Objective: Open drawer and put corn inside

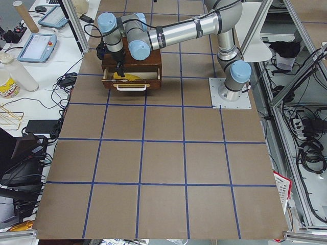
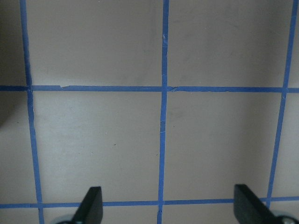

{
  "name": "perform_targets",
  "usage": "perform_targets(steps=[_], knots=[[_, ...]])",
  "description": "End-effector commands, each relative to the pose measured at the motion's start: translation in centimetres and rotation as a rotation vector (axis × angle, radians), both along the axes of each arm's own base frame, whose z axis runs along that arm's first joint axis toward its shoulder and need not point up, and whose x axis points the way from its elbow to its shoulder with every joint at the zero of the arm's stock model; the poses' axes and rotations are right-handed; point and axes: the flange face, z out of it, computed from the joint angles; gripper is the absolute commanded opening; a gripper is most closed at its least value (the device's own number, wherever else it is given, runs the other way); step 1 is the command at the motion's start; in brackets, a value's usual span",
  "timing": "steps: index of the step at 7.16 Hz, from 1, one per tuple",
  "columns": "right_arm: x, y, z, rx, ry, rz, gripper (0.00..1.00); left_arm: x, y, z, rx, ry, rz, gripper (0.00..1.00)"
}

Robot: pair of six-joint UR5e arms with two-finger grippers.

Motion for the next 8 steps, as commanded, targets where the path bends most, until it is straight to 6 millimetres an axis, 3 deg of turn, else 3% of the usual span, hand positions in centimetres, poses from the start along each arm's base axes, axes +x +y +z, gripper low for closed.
perform_targets(steps=[1,2,4,7,8], knots=[[0.0,0.0,0.0,0.0,0.0,0.0,1.0,-0.8,1.0,3.0,-0.019,-0.011,0.004,1.0],[0.0,0.0,0.0,0.001,0.0,0.0,1.0,-1.9,1.3,4.7,-0.046,-0.015,0.01,1.0],[0.0,0.0,0.0,0.0,-0.001,0.0,1.0,-8.2,2.1,5.5,-0.053,-0.018,-0.017,1.0],[0.0,0.0,0.0,0.0,-0.003,0.0,1.0,-14.3,3.6,5.8,-0.047,-0.018,-0.097,1.0],[0.0,0.0,0.0,0.002,-0.003,0.0,1.0,-17.3,4.8,6.5,-0.058,-0.021,-0.134,1.0]])
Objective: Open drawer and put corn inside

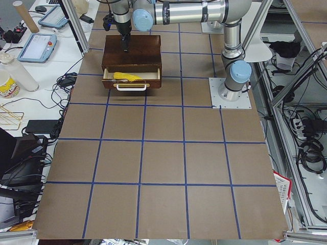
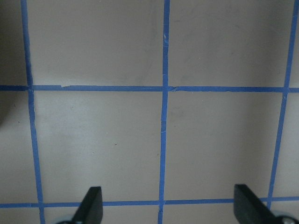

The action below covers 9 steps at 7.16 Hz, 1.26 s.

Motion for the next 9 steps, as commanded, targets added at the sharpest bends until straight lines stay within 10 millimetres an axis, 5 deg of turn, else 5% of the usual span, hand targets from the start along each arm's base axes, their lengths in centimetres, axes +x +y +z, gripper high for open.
perform_targets(steps=[1,4,9], knots=[[0.0,0.0,0.0,-0.001,0.0,0.0,1.0,-4.2,2.1,1.0,-0.007,-0.002,-0.042,1.0],[0.0,0.0,0.0,-0.001,0.001,0.0,1.0,-4.1,3.9,0.4,0.019,-0.013,-0.042,1.0],[0.0,0.0,0.0,0.0,0.003,0.0,1.0,-3.4,4.0,0.8,0.008,-0.042,-0.036,1.0]])
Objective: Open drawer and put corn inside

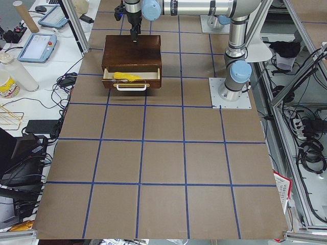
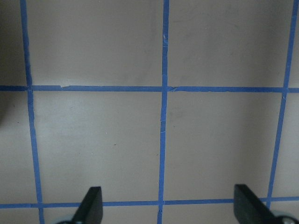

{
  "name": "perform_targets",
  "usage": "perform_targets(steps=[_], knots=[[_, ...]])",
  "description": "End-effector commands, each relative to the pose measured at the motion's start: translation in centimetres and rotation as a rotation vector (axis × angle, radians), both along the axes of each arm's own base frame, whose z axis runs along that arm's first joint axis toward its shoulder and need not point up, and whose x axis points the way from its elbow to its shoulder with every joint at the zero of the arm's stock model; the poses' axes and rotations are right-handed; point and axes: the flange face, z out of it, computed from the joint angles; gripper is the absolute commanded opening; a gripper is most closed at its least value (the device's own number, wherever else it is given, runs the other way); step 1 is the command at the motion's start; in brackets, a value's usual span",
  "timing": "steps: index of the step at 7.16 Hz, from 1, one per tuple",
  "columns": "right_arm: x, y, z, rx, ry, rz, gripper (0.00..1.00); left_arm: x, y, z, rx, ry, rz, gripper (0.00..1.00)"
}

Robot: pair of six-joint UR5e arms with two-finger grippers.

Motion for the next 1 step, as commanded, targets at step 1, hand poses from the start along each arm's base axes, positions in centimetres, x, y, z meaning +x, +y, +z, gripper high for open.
perform_targets(steps=[1], knots=[[-0.01,0.03,0.05,0.0,0.001,0.0,1.0,-0.05,0.05,0.12,-0.002,0.009,-0.001,1.0]])
